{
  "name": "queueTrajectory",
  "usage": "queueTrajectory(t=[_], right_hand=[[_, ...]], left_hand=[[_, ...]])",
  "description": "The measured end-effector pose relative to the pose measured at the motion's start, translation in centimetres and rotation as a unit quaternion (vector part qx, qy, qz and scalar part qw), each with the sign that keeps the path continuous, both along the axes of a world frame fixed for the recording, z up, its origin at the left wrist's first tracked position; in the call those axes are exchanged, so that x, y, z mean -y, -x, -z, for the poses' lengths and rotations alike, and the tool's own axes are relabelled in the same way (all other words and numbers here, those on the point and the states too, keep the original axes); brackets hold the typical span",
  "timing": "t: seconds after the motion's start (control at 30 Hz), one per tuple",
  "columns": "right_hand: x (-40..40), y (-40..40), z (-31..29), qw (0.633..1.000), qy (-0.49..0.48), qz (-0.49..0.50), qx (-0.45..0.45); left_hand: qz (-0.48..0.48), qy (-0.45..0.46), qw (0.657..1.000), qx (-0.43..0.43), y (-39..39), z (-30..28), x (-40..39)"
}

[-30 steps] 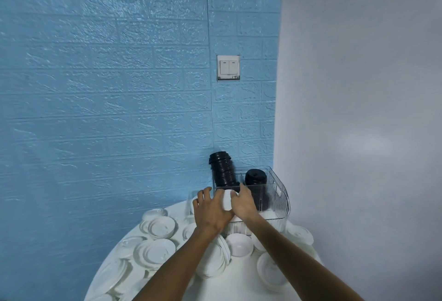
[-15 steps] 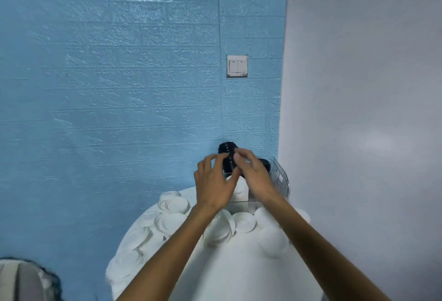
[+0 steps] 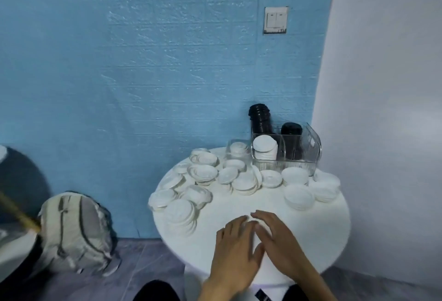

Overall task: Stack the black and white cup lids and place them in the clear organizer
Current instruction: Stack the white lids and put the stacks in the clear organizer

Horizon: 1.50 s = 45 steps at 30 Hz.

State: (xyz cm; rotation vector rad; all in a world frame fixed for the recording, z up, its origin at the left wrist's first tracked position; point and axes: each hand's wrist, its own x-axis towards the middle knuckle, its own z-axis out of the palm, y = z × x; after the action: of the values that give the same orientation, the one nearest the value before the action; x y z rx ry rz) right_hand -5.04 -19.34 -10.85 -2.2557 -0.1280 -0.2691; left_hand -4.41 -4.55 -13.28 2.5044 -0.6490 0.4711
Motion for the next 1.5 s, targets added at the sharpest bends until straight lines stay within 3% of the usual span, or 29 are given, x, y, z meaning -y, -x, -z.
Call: queueTrajectory(t=[0.13,0.37,0.47,0.57,0.7,0.77,0.9,1.07,1.27,1.4,1.5], right_hand=[[0.0,-0.2,0.9,0.994,0.103,-0.014,-0.022],[-0.1,0.0,1.3,0.990,0.138,0.005,-0.011],[0.0,-0.1,1.5,0.985,0.172,0.003,-0.004],[0.0,-0.2,1.8,0.984,0.175,0.000,-0.009],[-0.3,-0.1,1.5,0.984,0.176,0.008,-0.017],[-0.3,0.0,1.5,0.984,0.177,0.009,-0.020],[-0.2,0.1,1.5,0.984,0.174,0.010,-0.017],[-0.2,0.0,1.4,0.985,0.170,0.006,-0.022],[-0.4,0.4,1.2,0.991,0.130,0.001,-0.026],[0.0,0.5,0.0,0.998,-0.049,-0.004,-0.046],[0.2,0.7,-0.2,0.996,-0.050,-0.022,-0.064]], left_hand=[[0.010,0.011,1.000,-0.011,0.5,-0.6,-0.5],[-0.007,0.093,0.995,-0.033,1.0,-1.7,-1.9],[-0.033,0.161,0.984,0.065,1.0,-3.3,-5.1],[-0.140,0.172,0.961,0.165,-0.6,-4.3,-9.3],[-0.243,0.124,0.961,0.038,-3.0,-4.0,-12.6],[-0.235,0.103,0.966,-0.005,-3.7,-2.9,-12.8],[-0.213,0.107,0.971,-0.005,-4.7,-2.0,-12.8],[-0.175,0.159,0.971,0.027,-4.8,-2.1,-12.6],[-0.044,0.227,0.965,0.126,-3.7,-3.0,-8.9],[0.035,0.152,0.985,0.071,-2.0,-2.6,-4.5],[0.058,0.077,0.995,0.019,-1.7,-2.1,-2.8]])
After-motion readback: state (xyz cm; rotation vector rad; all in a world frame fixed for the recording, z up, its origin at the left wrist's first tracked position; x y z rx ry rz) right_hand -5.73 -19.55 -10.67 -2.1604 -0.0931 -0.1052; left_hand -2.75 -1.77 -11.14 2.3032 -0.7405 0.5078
